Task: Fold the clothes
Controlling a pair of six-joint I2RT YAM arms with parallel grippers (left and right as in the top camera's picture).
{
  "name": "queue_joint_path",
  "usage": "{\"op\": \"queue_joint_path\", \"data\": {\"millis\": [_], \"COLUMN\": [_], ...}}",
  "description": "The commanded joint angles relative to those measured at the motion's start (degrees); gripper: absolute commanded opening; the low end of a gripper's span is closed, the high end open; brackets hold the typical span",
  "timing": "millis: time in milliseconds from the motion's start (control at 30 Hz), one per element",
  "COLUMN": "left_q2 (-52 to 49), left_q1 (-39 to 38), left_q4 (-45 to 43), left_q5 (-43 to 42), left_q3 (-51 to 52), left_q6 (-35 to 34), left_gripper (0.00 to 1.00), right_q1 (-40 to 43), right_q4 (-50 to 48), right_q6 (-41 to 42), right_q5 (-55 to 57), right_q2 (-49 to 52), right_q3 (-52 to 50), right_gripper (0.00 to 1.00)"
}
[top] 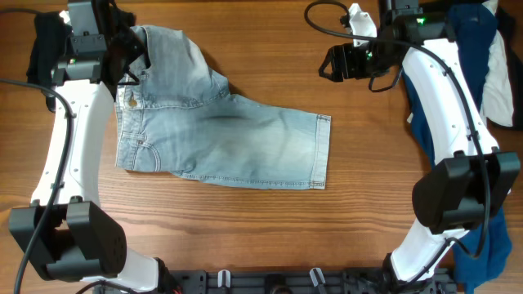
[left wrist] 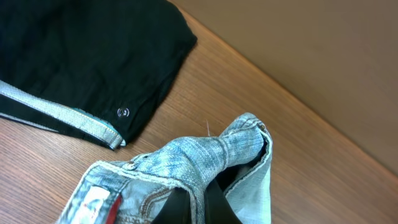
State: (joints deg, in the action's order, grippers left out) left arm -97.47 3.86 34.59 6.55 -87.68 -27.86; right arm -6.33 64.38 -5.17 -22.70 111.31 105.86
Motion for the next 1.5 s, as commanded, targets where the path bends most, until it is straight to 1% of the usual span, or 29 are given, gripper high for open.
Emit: {"op": "queue_joint_path", "data": {"millis": [0,133,267,300,333,467,500,533,567,633,667,733,767,867,900,1033,1100,1167,1233,1267,1367,1433,1467], "left_q2": [3.26,7.52,7.02,6.99,7.28,8.96,9.31,9.42,9.77,10.34,10.86,11.37,11.37,10.8,10.34,6.32,5.51,5.53,5.53,5.55,6.32,6.84,6.84], "left_q1": [-0.59,-3.39,-3.13,-3.26,-4.04,-5.62,-5.6,-5.51,-5.53,-5.75,-6.51,-9.79,-13.07,-23.67,-26.6,-41.0,-44.59,-46.25,-46.01,-45.46,-43.56,-42.29,-41.64], "left_q4": [1.27,5.16,13.29,13.53,12.85,9.01,8.66,8.37,8.28,8.31,8.15,7.3,5.97,-1.81,-4.81,-23.52,-25.97,-24.09,-20.79,-19.32,-15.8,-10.69,-7.85], "left_q5": [8.04,16.04,15.93,15.34,15.19,13.7,12.24,11.13,8.66,4.52,0.81,-3.06,-4.2,-3.63,-2.56,-0.17,1.84,4.35,11.47,14.67,22.82,28.7,29.59], "left_q3": [-2.43,-4.72,-4.57,-4.59,-4.61,-4.61,-4.61,-4.61,-4.66,-5.01,-5.53,-6.64,-7.19,-7.23,-7.23,-7.23,-7.23,-7.23,-7.23,-7.23,-7.23,-7.23,-7.23], "left_q6": [4.48,6.67,6.19,5.99,6.01,5.81,4.68,4.66,3.1,1.97,0.94,-1.27,-1.62,-2.67,-2.69,-2.58,-2.38,-0.63,2.19,2.47,8.04,8.15,8.11], "left_gripper": [0.04,0.04,0.04,0.04,0.04,0.04,0.04,0.04,0.04,0.04,0.04,0.04,0.04,0.04,0.04,0.04,0.04,0.04,0.04,0.04,0.04,0.04,0.04], "right_q1": [-0.22,-0.24,-0.26,-0.26,-0.26,-2.29,-4.98,-7.58,-10.99,-13.44,-13.64,-12.31,-10.71,-4.44,-2.21,13.44,18.32,20.68,20.39,19.47,16.33,13.29,12.07], "right_q4": [-0.96,-1.66,-1.79,-1.86,-1.88,-1.36,-1.97,-3.89,-8.15,-14.03,-16.83,-18.69,-18.25,-15.8,-15.47,-16.17,-15.85,-14.91,-13.92,-13.73,-13.77,-13.77,-13.79], "right_q6": [0.7,0.81,0.63,0.48,-1.03,-1.25,0.31,4.2,10.45,17.73,20.85,22.77,22.71,20.04,19.26,18.29,16.98,15.56,13.92,12.96,12.5,12.46,12.59], "right_q5": [-1.33,-2.45,-3.17,-4.31,-6.97,-13.84,-16.41,-17.81,-17.84,-17.81,-17.86,-17.86,-17.88,-20.28,-20.81,-24.85,-27.67,-28.85,-28.83,-28.85,-28.3,-24.68,-22.64], "right_q2": [1.27,2.36,4.24,4.42,4.42,4.42,4.42,4.42,4.42,4.42,4.42,4.35,4.31,4.28,4.2,4.11,4.11,4.11,4.09,4.09,4.09,4.09,4.09], "right_q3": [-0.24,-0.24,-0.24,-0.24,-0.24,-0.24,-0.24,-0.24,-0.24,-0.24,-0.24,-0.24,-0.24,-0.24,-0.24,-0.24,-0.24,-0.24,-0.24,-0.24,-0.24,-0.24,-0.24], "right_gripper": [0.76,0.76,0.76,0.76,0.73,0.67,0.63,0.62,0.62,0.62,0.62,0.62,0.62,0.62,0.63,0.63,0.63,0.63,0.63,0.63,0.64,0.64,0.66]}}
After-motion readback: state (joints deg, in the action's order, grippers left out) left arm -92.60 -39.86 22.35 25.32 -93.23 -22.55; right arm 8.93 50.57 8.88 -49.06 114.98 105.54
